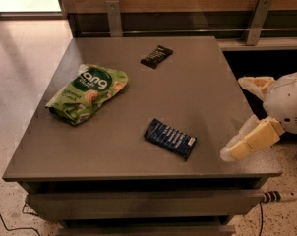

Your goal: Move rxbar blueberry near rxbar chocolate

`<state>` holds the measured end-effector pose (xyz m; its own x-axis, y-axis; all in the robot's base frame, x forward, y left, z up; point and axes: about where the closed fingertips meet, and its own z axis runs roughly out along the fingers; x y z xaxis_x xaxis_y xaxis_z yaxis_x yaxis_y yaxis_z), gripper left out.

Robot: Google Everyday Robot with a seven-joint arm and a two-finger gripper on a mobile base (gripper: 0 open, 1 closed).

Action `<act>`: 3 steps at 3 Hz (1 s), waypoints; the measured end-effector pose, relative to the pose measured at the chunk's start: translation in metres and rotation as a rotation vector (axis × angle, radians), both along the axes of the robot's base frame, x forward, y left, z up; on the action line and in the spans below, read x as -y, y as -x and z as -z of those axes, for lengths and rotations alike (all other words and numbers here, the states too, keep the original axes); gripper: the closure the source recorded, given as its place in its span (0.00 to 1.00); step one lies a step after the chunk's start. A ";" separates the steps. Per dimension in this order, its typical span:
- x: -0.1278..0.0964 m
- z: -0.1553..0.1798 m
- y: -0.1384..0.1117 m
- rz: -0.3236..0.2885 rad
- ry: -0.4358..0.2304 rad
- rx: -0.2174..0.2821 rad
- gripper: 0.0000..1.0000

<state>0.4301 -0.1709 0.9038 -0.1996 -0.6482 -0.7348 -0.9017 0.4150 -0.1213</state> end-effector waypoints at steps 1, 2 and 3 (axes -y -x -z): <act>-0.015 0.027 0.003 0.026 -0.131 0.062 0.00; -0.018 0.042 0.004 0.075 -0.177 0.092 0.00; -0.020 0.039 0.005 0.065 -0.170 0.089 0.00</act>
Offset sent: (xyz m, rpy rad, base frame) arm -0.0064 0.0165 -0.0629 0.2346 -0.1132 -0.1330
